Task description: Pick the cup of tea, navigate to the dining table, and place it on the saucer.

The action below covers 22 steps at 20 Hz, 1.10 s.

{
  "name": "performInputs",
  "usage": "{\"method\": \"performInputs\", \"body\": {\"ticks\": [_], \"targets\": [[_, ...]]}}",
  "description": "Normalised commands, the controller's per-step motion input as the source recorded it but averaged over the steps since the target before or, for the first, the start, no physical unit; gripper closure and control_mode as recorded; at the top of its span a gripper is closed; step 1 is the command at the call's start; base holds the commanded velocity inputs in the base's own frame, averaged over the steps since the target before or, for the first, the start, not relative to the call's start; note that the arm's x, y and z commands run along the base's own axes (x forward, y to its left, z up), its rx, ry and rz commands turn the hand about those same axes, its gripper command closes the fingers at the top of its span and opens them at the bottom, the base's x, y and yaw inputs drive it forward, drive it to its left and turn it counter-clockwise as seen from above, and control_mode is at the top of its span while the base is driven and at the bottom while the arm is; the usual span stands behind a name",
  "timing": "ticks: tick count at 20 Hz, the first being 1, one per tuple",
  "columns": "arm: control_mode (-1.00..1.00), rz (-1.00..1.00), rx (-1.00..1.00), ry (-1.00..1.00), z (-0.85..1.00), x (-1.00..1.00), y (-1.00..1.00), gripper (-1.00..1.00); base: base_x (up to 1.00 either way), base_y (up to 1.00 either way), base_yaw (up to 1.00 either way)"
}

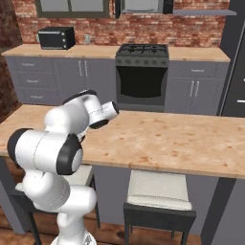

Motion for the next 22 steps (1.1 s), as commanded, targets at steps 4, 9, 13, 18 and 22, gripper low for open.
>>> {"method": "performInputs", "body": {"ticks": [4, 9, 13, 18, 22], "targets": [[-1.00, 0.00, 0.00, 0.00, -0.16, 0.25, 0.00, 1.00, 0.00, 0.00, 0.00], [-1.00, -0.01, 0.00, 0.00, -0.17, 0.25, 0.04, 1.00, 0.00, 0.00, 0.00], [-1.00, -0.02, 0.00, 0.00, -0.17, 0.24, 0.10, 1.00, 0.00, 0.00, 0.00], [-1.00, -0.03, 0.00, 0.00, -0.16, 0.23, 0.15, 1.00, 0.00, 0.00, 0.00], [-1.00, -0.02, 0.00, 0.00, -0.15, 0.18, 0.12, 1.00, 0.00, 0.00, 0.00]]}}
